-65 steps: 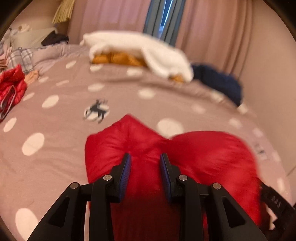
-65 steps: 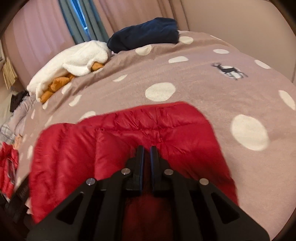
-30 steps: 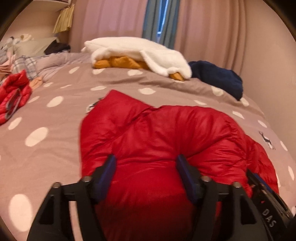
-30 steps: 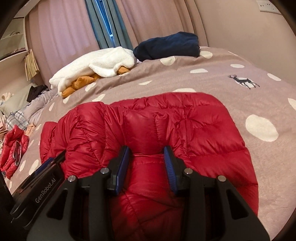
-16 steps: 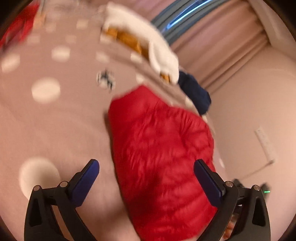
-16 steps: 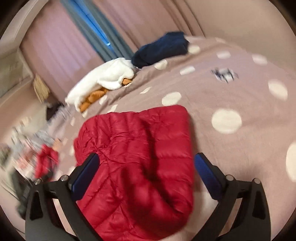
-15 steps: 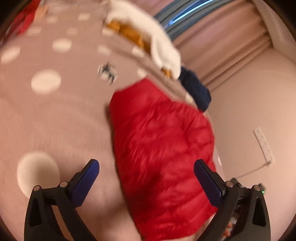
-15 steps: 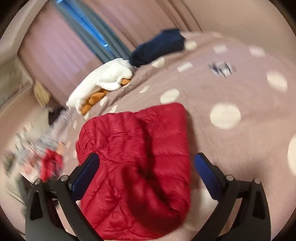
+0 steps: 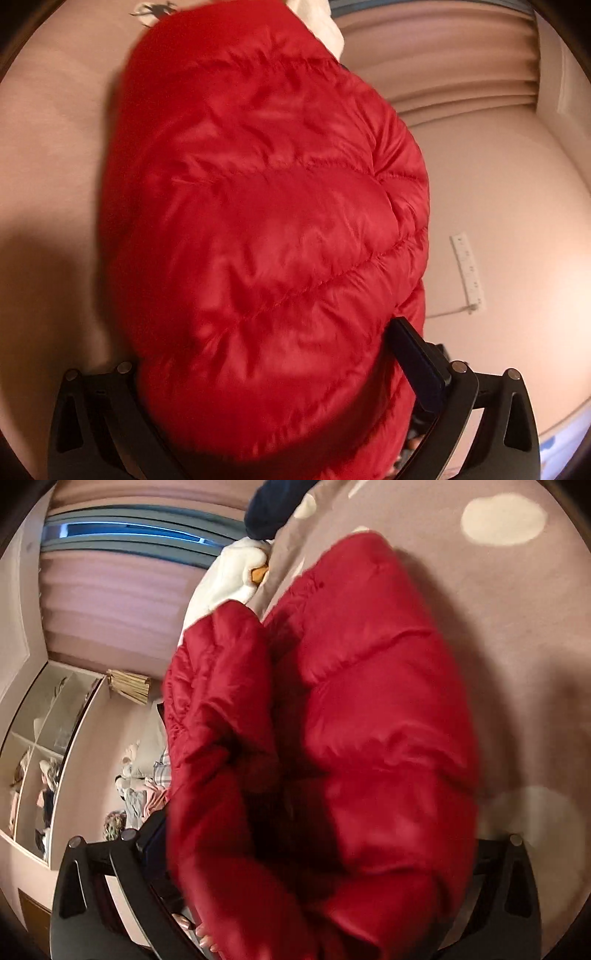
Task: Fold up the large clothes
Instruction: 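Grasp the folded jacket bundle with both tools and lift it off the bed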
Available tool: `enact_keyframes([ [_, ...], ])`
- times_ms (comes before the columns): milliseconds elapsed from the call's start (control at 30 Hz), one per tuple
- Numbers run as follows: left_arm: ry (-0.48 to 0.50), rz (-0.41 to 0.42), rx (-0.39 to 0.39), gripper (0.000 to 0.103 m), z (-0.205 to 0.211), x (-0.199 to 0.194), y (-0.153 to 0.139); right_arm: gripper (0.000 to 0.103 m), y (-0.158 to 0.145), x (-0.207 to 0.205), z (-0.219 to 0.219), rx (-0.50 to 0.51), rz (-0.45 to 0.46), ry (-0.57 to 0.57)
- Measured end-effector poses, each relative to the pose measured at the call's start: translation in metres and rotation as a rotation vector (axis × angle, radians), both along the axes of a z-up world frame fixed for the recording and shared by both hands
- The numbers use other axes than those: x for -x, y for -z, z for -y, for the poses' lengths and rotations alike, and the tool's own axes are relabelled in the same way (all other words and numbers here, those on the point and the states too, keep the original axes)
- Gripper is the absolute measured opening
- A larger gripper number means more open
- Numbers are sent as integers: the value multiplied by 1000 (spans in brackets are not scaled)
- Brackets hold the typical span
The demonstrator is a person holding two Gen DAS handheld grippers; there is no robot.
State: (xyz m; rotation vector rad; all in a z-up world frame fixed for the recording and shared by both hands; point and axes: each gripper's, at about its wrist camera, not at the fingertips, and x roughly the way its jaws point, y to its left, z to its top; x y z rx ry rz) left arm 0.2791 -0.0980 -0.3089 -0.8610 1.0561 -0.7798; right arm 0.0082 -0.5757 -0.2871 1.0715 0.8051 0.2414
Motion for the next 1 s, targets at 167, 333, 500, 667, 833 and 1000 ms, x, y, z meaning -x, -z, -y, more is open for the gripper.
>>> enact_keyframes([
  [167,-33,73,-59,88,22,-3,5,80,5,-10,-15,106,26,19],
  [333,-59,118,-120,78,37,5,7,54,13,-7,-17,112,75,12],
  [500,-62,129,-201,73,60,13,-19,47,9,-4,-17,59,81,23],
  [667,-59,294,-290,71,75,43,-88,46,-23,9,-22,39,144,-13],
  [833,-94,448,-235,71,69,88,-162,46,-89,34,-35,109,281,-39],
  [1000,-138,574,-220,71,63,143,-232,46,-167,70,-51,147,458,-83],
])
